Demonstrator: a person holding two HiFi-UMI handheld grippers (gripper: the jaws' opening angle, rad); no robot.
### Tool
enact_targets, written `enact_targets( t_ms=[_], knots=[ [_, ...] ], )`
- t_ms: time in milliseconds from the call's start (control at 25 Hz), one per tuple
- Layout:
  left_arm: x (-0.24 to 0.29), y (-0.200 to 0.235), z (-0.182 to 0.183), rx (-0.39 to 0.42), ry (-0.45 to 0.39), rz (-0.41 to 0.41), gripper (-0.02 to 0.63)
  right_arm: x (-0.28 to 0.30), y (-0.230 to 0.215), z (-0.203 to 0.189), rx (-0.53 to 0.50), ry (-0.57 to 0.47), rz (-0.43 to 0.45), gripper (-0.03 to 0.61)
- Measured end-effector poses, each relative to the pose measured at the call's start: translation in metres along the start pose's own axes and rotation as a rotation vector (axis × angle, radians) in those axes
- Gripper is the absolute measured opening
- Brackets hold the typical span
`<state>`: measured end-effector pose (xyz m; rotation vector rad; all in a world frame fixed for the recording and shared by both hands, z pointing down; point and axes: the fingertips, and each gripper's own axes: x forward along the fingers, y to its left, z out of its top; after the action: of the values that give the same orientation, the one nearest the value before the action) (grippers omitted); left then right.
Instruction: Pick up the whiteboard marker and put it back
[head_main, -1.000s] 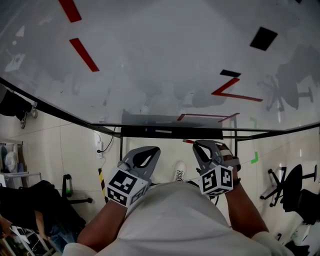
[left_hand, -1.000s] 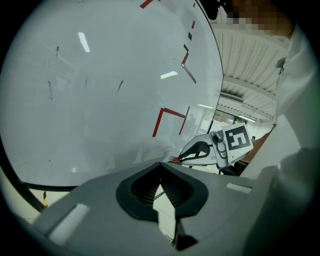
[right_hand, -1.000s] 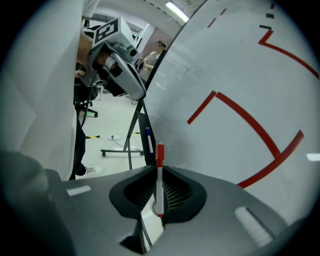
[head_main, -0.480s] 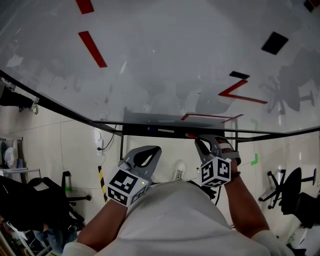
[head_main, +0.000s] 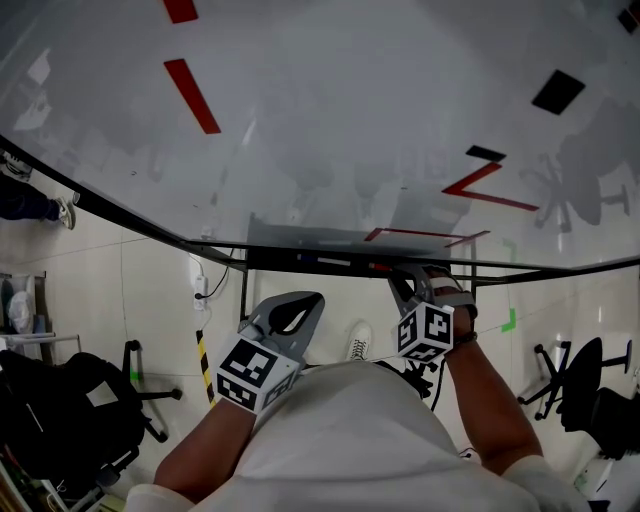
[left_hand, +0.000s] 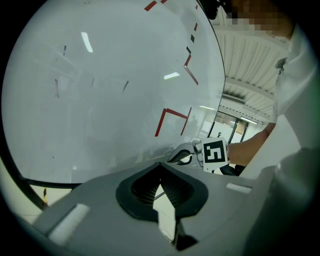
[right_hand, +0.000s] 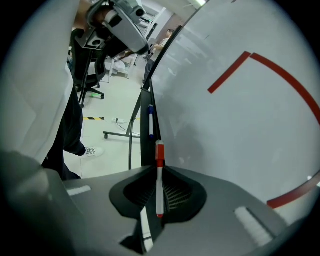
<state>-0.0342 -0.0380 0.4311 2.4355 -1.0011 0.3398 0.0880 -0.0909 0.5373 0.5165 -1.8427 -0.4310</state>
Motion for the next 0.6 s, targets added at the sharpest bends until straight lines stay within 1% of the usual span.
enact_targets(
  t_ms=[320, 600],
  knots=[
    [0.0, 0.0, -0.001, -0.005, 0.001, -0.001, 0.015, 0.014, 0.003, -0.002, -0.027, 0.014, 0.016, 0.039],
    [-0.001, 0.002, -0.002, -0.005, 0.002, 0.002, 0.015, 0.024, 0.009, -0.007, -0.028, 0.034, 0.037, 0.04]
  ],
)
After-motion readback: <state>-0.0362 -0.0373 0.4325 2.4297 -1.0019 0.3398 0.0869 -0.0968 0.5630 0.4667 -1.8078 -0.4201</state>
